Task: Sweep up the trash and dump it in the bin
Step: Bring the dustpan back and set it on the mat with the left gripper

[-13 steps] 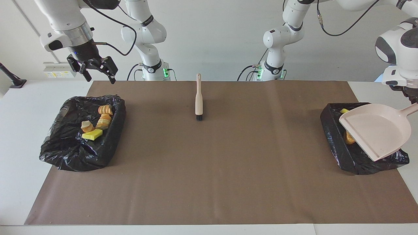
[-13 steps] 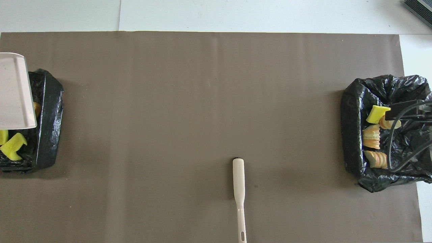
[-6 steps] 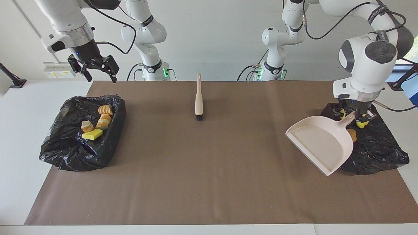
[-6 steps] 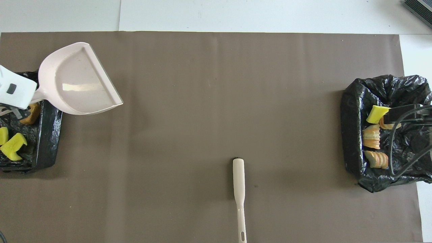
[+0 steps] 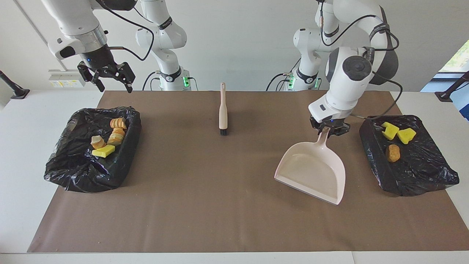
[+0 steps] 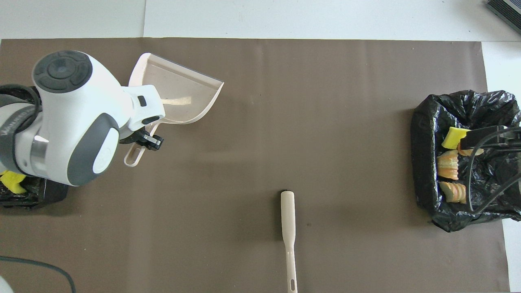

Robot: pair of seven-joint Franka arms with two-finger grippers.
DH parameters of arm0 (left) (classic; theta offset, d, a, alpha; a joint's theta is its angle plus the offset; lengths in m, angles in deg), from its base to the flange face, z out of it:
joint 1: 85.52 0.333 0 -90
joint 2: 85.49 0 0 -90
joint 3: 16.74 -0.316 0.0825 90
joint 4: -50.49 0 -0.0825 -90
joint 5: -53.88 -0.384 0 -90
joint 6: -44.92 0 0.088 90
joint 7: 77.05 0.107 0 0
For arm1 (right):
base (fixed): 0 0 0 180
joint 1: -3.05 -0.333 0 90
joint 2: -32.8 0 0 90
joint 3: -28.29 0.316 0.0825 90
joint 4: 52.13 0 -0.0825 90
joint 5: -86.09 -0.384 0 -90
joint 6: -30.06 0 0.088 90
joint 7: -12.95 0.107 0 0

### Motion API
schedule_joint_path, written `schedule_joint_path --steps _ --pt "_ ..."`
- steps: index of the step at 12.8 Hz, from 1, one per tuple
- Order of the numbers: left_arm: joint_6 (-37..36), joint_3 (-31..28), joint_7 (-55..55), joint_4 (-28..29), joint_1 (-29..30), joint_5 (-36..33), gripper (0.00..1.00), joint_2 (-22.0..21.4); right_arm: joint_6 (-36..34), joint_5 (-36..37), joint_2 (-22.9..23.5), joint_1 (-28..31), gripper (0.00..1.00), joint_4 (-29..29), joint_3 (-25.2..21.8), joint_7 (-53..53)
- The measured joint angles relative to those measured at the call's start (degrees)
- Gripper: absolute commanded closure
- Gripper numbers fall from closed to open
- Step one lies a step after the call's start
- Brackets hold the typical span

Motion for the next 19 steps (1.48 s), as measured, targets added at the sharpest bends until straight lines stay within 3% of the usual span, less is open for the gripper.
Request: schedule_joint_path --steps 3,6,10,14,17,19 --pt "3.21 0.02 -14.31 -1.08 -7.13 2.56 1.00 3.53 0.00 0.00 0.00 0.00 0.00 0.00 0.00 0.00" --pt "5.29 -0.03 -22.77 -7.28 -11.10 4.22 1.00 8.99 0.00 0.00 0.00 0.00 0.00 0.00 0.00 0.00" --pt "10.85 -0.09 -28.54 -12.52 -13.62 6.26 1.00 13.37 0.00 0.00 0.00 0.00 0.00 0.00 0.00 0.00" --pt "11.09 -0.23 -32.21 -17.43 -15.11 6.26 1.00 17.53 0.00 0.00 0.00 0.00 0.00 0.00 0.00 0.00" --pt "11.22 -0.41 -36.46 -21.45 -17.86 5.94 1.00 23.08 0.00 0.00 0.00 0.00 0.00 0.00 0.00 0.00" --pt "11.19 -0.40 -39.48 -21.78 -19.95 5.90 1.00 24.81 0.00 0.00 0.00 0.00 0.00 0.00 0.00 0.00"
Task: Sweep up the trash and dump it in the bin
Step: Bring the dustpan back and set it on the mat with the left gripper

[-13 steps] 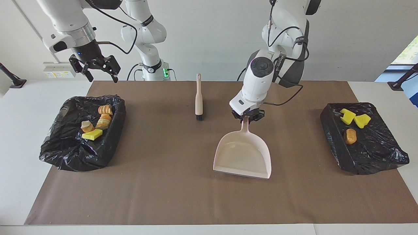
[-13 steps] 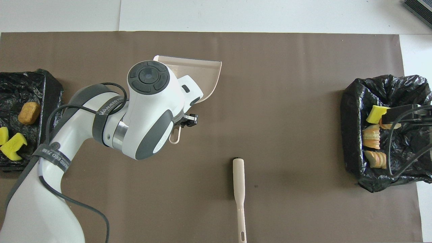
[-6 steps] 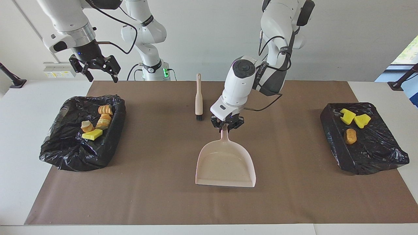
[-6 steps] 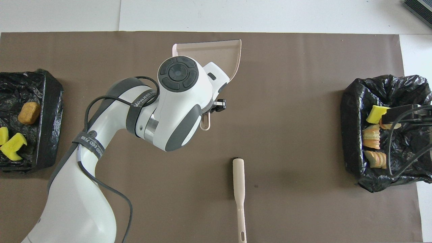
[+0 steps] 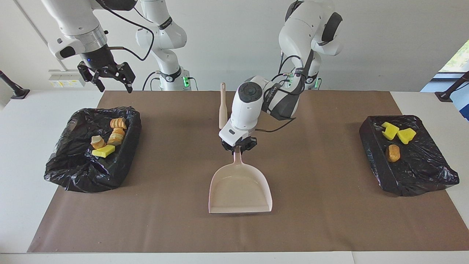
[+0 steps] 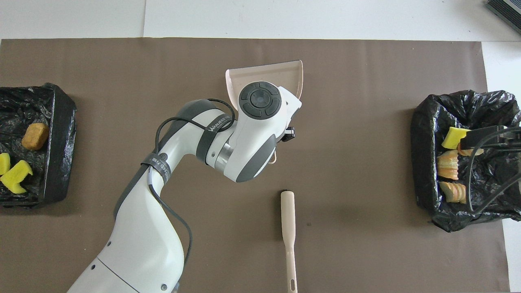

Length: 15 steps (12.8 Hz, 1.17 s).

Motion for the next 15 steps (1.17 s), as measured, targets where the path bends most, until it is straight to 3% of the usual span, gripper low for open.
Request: schedule_joint_path --steps 1,2,3,4,5,12,15 --pt "-0.01 -0.03 -0.89 0.06 -0.84 0.00 1.00 0.41 0.00 0.00 0.00 0.00 0.00 0.00 0.00 0.00" --pt "-0.02 -0.01 -1.30 0.10 -1.39 -0.01 0.88 0.56 0.00 0.00 0.00 0.00 0.00 0.00 0.00 0.00" --pt "-0.04 -0.05 -1.49 0.17 -1.88 -0.01 0.64 0.60 0.00 0.00 0.00 0.00 0.00 0.00 0.00 0.00" --pt "-0.06 -0.10 -1.63 0.29 -2.24 -0.01 0.13 0.60 0.00 0.00 0.00 0.00 0.00 0.00 0.00 0.00" --pt "-0.05 -0.19 -1.77 0.34 -2.44 -0.03 0.00 0.60 0.00 0.00 0.00 0.00 0.00 0.00 0.00 0.00" --pt "-0.04 -1.33 -1.80 0.37 -2.33 -5.06 0.00 -0.04 0.00 0.00 0.00 0.00 0.00 0.00 0.00 0.00" --pt "-0.46 -2.82 3.16 4.38 0.69 -5.51 0.00 -6.86 0.00 0.00 0.00 0.00 0.00 0.00 0.00 0.00"
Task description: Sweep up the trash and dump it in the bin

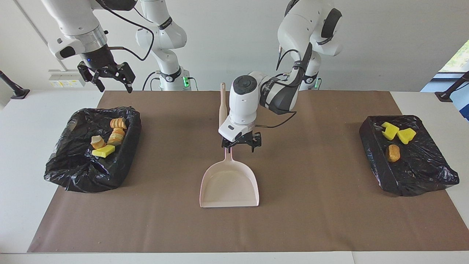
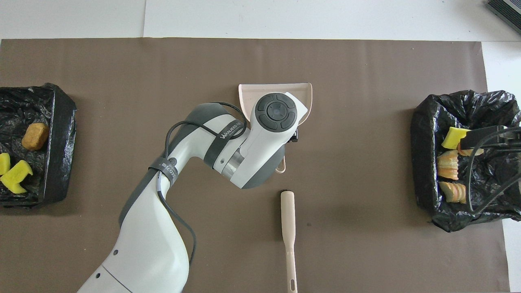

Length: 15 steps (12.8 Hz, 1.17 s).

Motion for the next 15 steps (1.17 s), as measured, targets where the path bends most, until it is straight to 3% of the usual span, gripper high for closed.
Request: schedule_joint_path --steps 3,7,10,13,15 --pt "-1.17 -0.47 12.74 9.01 7.26 -0.11 0.00 -12.99 0.00 0.00 0.00 0.00 0.00 0.00 0.00 0.00" --pt "-10.97 -0.71 30.21 11.39 18.36 -0.12 0.00 -25.79 0.00 0.00 0.00 0.00 0.00 0.00 0.00 0.00" --pt "-19.34 -0.94 40.83 8.63 25.05 -0.11 0.00 -29.91 0.00 0.00 0.00 0.00 0.00 0.00 0.00 0.00" --pt "-28.34 -0.98 46.11 2.75 28.89 -0.08 0.00 -30.42 0.00 0.00 0.00 0.00 0.00 0.00 0.00 0.00" --pt "-30.32 -0.93 46.46 1.44 30.11 0.98 0.00 -30.34 0.00 0.00 0.00 0.00 0.00 0.00 0.00 0.00"
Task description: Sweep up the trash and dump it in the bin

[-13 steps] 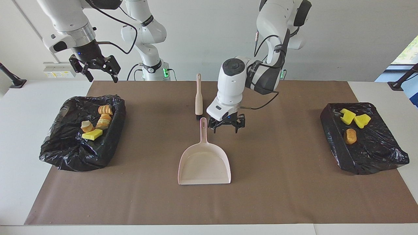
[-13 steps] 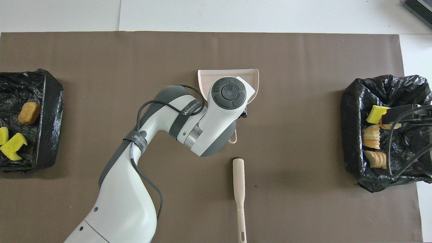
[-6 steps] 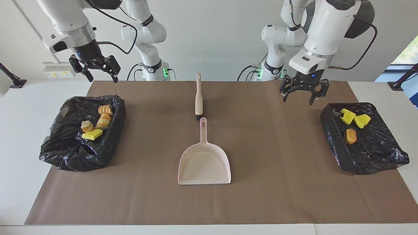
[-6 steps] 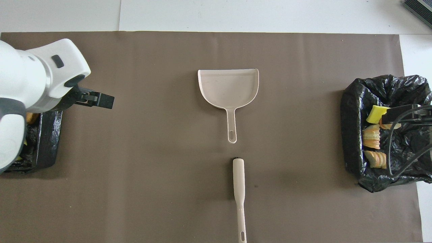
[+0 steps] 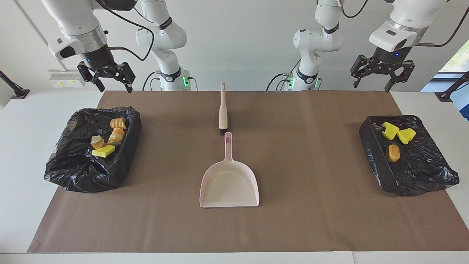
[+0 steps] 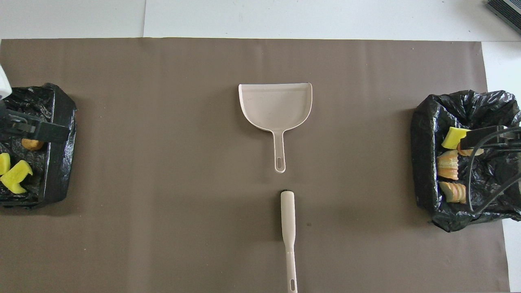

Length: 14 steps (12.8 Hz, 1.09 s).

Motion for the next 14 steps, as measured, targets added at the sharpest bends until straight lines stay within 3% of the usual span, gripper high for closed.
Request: schedule_joint_path --steps 4,14 --pt "-1.90 0.02 0.05 -2.67 2.03 1.84 0.00 0.27 0.00 0.00 0.00 0.00 0.00 0.00 0.00 0.00" --pt "-3.17 -0.29 -3.11 -2.65 2.79 1.84 0.00 -0.49 0.00 0.00 0.00 0.00 0.00 0.00 0.00 0.00"
